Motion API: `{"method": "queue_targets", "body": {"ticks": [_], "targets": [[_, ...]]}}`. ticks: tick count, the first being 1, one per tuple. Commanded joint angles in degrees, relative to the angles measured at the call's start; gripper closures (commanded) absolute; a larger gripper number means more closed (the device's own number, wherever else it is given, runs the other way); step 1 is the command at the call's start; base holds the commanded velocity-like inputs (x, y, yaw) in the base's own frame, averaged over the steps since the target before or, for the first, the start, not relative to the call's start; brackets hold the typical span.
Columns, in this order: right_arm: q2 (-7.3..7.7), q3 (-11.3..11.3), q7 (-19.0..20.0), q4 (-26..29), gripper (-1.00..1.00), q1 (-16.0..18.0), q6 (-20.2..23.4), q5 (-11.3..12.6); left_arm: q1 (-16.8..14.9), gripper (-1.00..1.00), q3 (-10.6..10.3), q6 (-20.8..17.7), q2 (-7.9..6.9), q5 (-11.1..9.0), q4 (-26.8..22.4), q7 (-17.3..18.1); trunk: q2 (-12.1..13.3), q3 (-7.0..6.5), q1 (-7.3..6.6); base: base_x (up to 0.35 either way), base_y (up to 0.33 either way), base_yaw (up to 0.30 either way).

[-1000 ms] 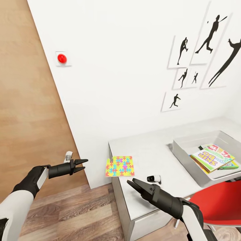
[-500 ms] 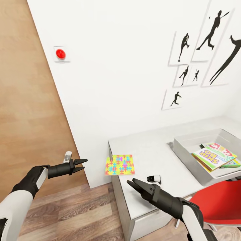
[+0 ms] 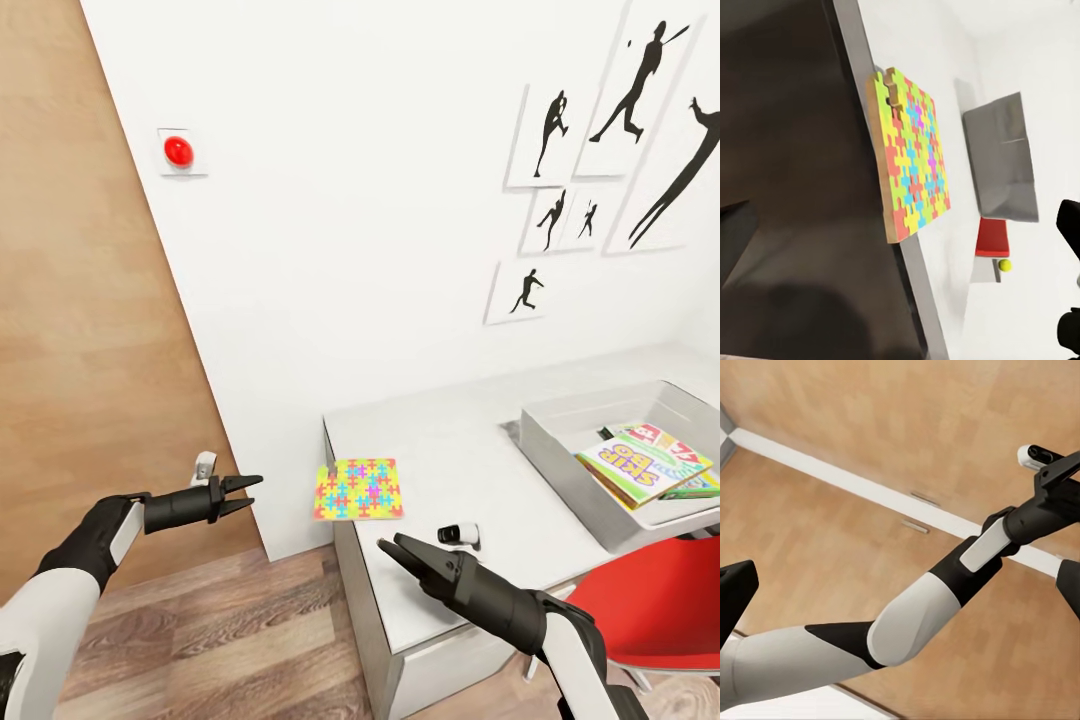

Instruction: Put all the toys in the child's room - the three board games (two on the bed and one on the table), the two jigsaw puzzles on the table, and the tennis ball on the table - inside the toy box on the table in the child's room.

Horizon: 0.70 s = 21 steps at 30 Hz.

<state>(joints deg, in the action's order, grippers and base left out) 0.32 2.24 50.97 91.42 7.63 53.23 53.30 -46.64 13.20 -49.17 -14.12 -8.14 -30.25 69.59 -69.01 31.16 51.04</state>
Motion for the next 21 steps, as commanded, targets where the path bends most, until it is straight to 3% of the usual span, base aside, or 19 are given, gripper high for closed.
{"method": "queue_targets", "body": {"ticks": [1, 21], "targets": [[0.03, 0.21, -0.02, 0.0, -1.0, 0.05, 0.29, 0.16, -0.03, -1.0, 0.06, -0.44, 0.02, -0.12, 0.01, 0.09, -0.03, 0.05, 0.0, 0.0, 0.0, 0.0], [0.03, 1.46, -0.25, 0.07, -1.0, 0.75, 5.95, 0.14, -0.03, -1.0, 0.08, -0.48, 0.14, -0.06, 0.01, 0.06, -0.03, 0.05, 0.0, 0.0, 0.0, 0.0]]}}
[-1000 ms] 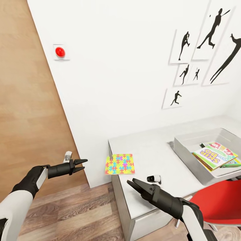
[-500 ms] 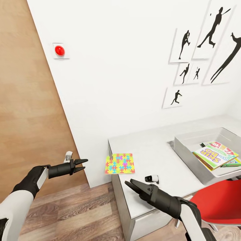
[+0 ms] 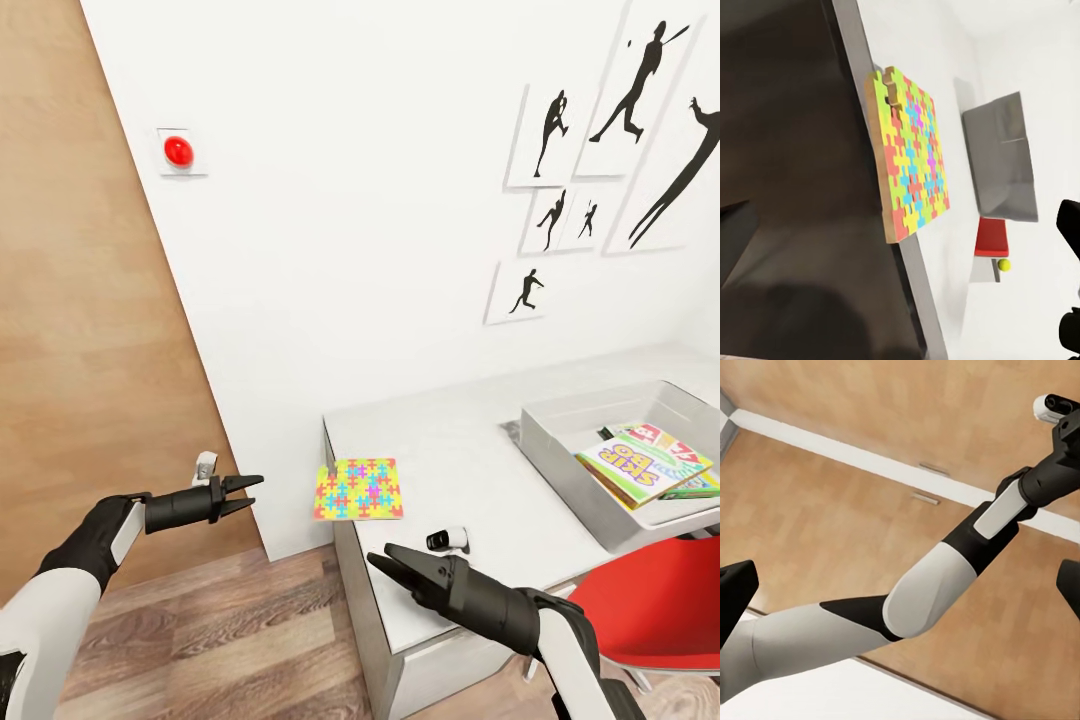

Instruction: Put all the toys in the child's room - the three board games (two on the bed and one on the table), the two jigsaw puzzles on the table, and the tennis ball on the table - inside the toy box on the table in the child's room.

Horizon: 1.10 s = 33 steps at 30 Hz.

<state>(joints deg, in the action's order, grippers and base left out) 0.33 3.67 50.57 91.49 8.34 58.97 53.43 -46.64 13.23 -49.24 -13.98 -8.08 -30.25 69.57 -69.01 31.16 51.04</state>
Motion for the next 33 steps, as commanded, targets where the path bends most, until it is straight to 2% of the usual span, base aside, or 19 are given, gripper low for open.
{"method": "queue_targets", "body": {"ticks": [1, 11, 27, 33], "targets": [[0.03, 0.02, 0.14, 0.0, -1.0, 0.04, 0.24, 0.0, -0.03, -1.0, 0.05, -0.4, 0.0, -0.11, 0.01, 0.09, -0.03, 0.05, 0.0, 0.0, -0.005, 0.0], [-0.03, 0.08, 0.14, 0.0, -1.0, 0.0, 0.35, 0.0, -0.03, -1.0, 0.05, -0.42, 0.01, -0.11, 0.01, 0.11, -0.03, 0.05, 0.0, 0.0, -0.14, 0.0], [-0.06, 0.11, 0.07, 0.0, -1.0, 0.01, 0.36, 0.0, -0.03, -1.0, 0.05, -0.42, -0.11, -0.12, 0.01, 0.13, -0.03, 0.05, 0.0, 0.0, -0.028, 0.0], [-0.06, 0.11, -0.02, 0.0, -1.0, 0.01, 0.29, 0.0, -0.03, -1.0, 0.05, -0.42, -0.1, -0.12, 0.01, 0.13, -0.03, 0.05, 0.0, 0.0, -0.166, 0.0]]}}
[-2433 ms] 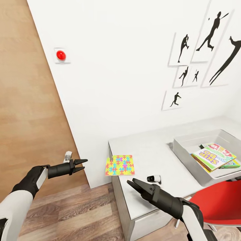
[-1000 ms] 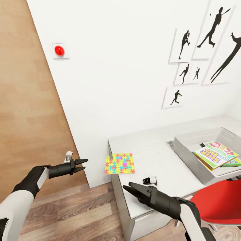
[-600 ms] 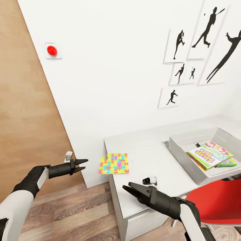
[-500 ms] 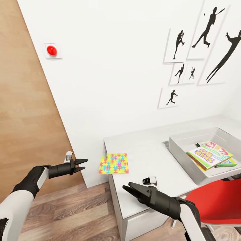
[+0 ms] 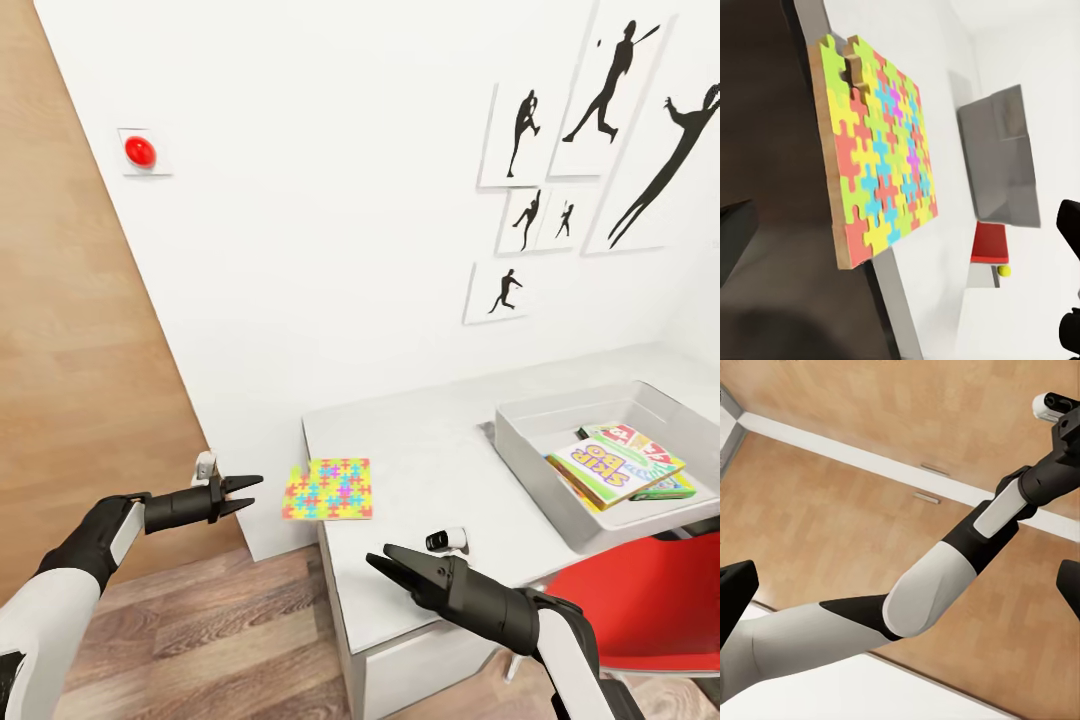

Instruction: Put all the toys in the child's room - the three board games (two on the bed and one on the table), the two jigsaw puzzles on the table, and the tennis ball on the table - inside the toy box on the table in the child's room.

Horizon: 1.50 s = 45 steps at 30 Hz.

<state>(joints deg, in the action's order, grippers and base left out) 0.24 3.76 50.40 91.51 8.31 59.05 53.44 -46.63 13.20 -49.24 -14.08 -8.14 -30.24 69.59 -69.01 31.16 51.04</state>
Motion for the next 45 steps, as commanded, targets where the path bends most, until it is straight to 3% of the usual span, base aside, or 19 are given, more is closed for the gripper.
{"method": "queue_targets", "body": {"ticks": [1, 45], "targets": [[0.03, 0.01, 0.15, -0.01, -1.0, 0.04, 0.2, 0.0, -0.04, -1.0, 0.07, -0.42, 0.01, -0.07, 0.0, 0.11, -0.03, 0.05, 0.0, 0.0, -0.181, 0.0], [0.09, 0.1, 0.18, -0.01, -1.0, 0.04, 0.3, 0.0, -0.04, -1.0, -0.02, -0.59, -0.33, -0.14, 0.0, 0.11, -0.03, 0.05, 0.0, 0.0, -0.013, 0.0]]}}
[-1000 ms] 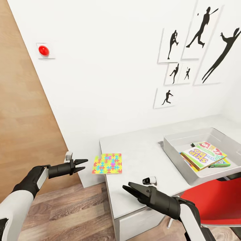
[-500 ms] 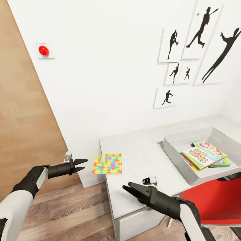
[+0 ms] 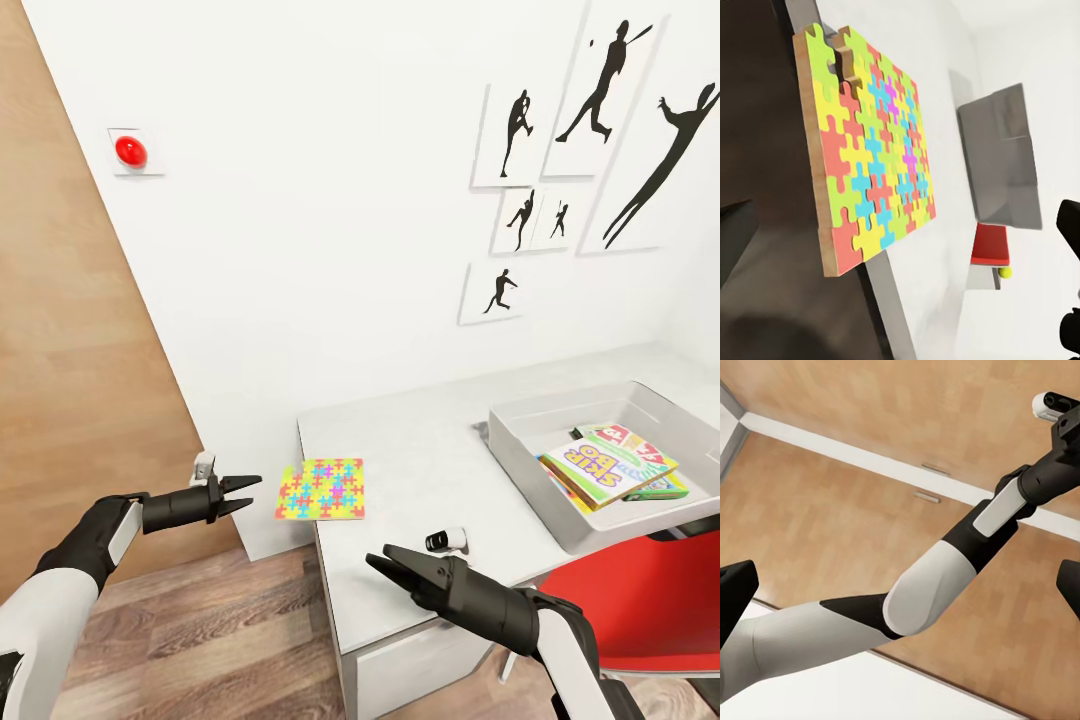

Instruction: Put all the toys in the child's room - the three board games (two on the bed and one on the table), the two jigsaw puzzles on the table, and the tennis ball on the table - inside the toy box on the table in the child's room.

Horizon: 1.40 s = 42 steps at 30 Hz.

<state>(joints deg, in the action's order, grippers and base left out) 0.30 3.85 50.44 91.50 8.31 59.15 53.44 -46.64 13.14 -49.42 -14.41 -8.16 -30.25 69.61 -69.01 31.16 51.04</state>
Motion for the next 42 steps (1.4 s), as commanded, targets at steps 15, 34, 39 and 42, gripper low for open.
{"method": "queue_targets", "body": {"ticks": [15, 34, 39, 42], "targets": [[0.21, -0.4, 0.52, 0.0, -1.0, -0.34, 0.39, 0.06, -0.03, -1.0, 0.01, -0.35, -0.07, -0.04, 0.01, 3.04, -0.03, 0.05, 0.0, 0.0, 0.0, 0.0], [0.24, -0.54, 0.71, 0.0, -1.0, -0.48, 0.49, 0.23, -0.03, -1.0, 0.05, -0.39, -0.09, -0.01, 0.01, 3.86, -0.03, 0.05, 0.0, 0.0, 0.0, 0.0], [0.25, -0.52, 0.71, 0.0, -1.0, -0.49, 0.52, 0.25, -0.03, -1.0, 0.05, -0.4, -0.09, -0.01, 0.01, 3.86, -0.03, 0.05, 0.0, 0.0, 0.0, 0.0], [0.28, -0.51, 0.76, 0.0, -1.0, -0.49, 0.52, 0.25, -0.03, -1.0, 0.05, -0.41, -0.09, -0.01, 0.01, 3.86, -0.03, 0.05, 0.0, 0.0, 0.0, 0.0]]}}
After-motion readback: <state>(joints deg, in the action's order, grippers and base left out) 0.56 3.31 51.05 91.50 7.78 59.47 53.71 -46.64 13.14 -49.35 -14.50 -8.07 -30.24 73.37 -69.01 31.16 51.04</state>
